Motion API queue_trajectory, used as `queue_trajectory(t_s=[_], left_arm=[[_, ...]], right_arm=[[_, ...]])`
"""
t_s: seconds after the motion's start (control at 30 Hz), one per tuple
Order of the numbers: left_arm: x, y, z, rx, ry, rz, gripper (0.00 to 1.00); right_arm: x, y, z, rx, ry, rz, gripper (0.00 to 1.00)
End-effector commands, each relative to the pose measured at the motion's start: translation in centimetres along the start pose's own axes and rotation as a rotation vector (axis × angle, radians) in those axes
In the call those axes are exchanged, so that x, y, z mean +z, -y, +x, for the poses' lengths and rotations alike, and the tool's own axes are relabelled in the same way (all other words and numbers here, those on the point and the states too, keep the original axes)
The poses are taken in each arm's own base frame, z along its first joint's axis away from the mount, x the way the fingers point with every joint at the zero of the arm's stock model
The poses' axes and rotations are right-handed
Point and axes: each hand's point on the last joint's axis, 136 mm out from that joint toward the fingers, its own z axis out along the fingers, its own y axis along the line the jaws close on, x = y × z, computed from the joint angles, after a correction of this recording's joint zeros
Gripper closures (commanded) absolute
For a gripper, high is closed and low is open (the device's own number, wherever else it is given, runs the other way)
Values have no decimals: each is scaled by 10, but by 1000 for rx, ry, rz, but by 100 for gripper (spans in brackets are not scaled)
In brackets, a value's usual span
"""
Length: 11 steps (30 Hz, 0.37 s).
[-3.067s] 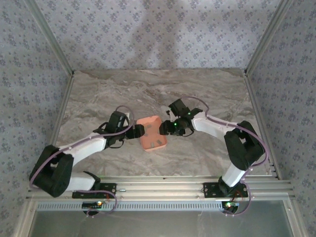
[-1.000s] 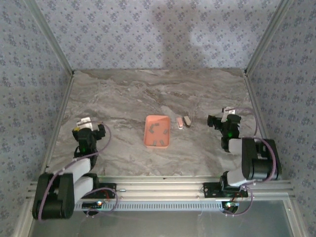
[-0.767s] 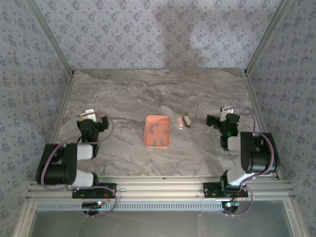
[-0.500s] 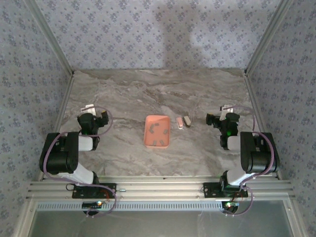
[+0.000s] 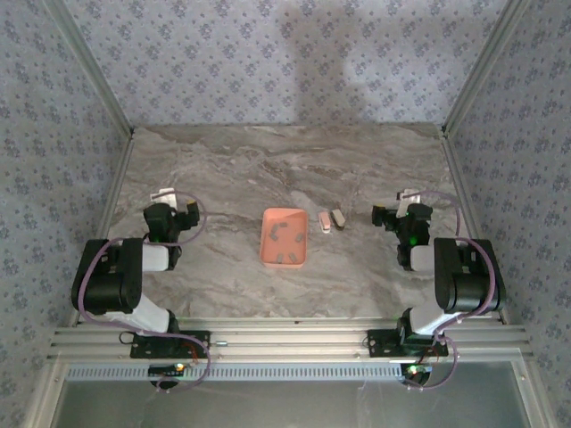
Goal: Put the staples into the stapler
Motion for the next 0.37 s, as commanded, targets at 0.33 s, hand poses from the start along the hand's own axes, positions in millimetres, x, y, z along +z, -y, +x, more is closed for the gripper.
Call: queue_trajectory(t_s=[0.33], left_arm=[[1,4,-12,3,24,28,2]], right_arm=[[1,-1,-15,-20,44,4,0]])
